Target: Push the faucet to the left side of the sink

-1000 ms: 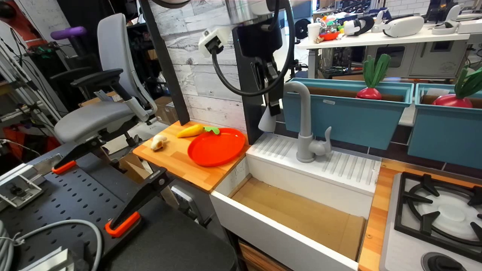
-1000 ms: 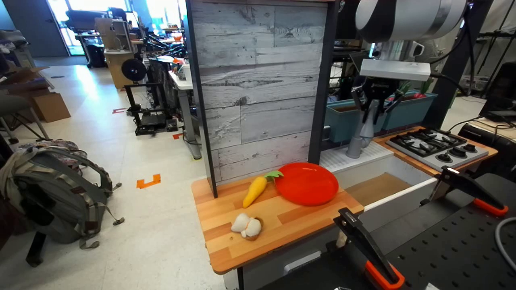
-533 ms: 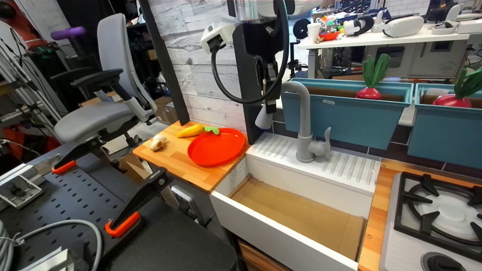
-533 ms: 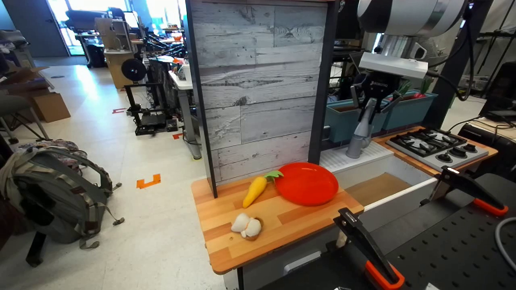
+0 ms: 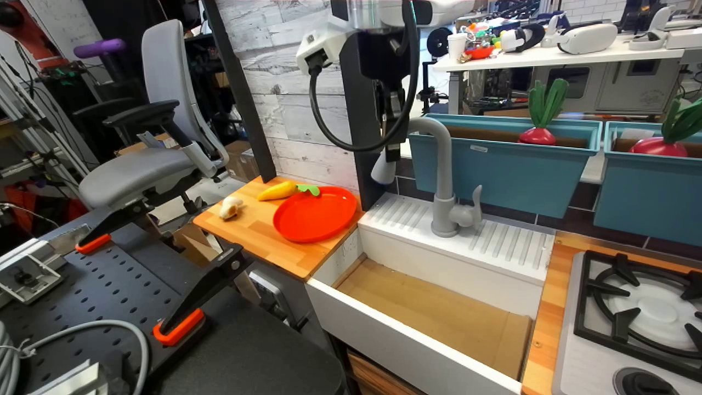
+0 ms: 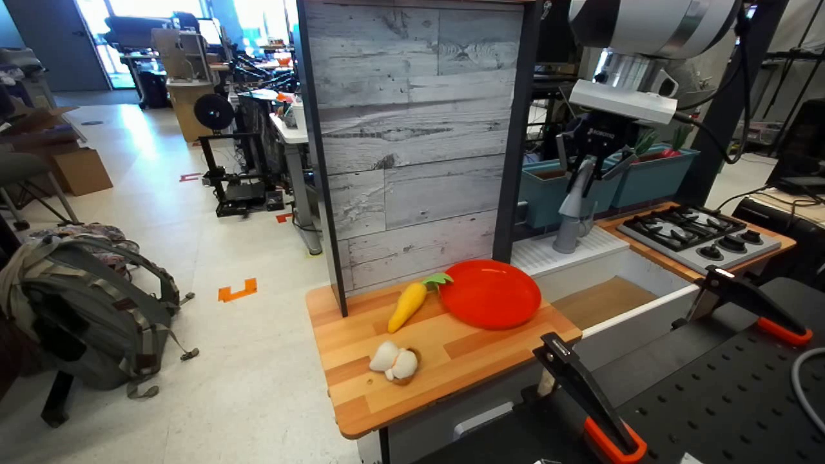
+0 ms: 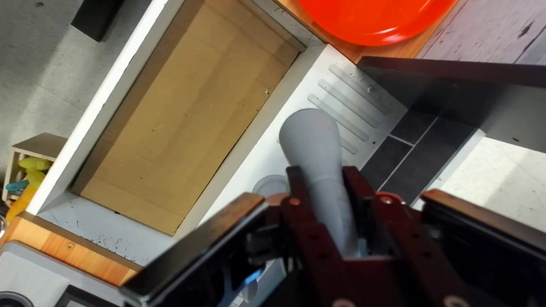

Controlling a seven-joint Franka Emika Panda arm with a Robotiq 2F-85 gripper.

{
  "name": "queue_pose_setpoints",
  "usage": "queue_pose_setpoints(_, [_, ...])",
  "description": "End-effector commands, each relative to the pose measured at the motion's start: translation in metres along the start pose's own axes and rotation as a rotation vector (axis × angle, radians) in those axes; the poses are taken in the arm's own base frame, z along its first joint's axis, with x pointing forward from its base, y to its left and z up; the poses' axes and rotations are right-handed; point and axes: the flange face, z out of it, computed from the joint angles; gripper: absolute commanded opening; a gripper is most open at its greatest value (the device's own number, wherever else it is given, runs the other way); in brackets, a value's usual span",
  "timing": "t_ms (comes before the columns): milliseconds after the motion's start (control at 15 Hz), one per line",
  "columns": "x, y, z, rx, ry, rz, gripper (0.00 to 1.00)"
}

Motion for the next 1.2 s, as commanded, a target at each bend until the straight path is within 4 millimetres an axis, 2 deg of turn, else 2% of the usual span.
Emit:
queue_pose_setpoints(0, [-0.001, -0.027, -0.028, 0.069, -0.018, 0.01, 0.07])
queue_pose_setpoints(467, [0.008, -0.034, -0.034, 0.109, -0.016, 0.08, 0.07])
queue_pose_setpoints(1133, [0.011, -0.04, -0.034, 0.194, -0.027, 0.201, 0.07])
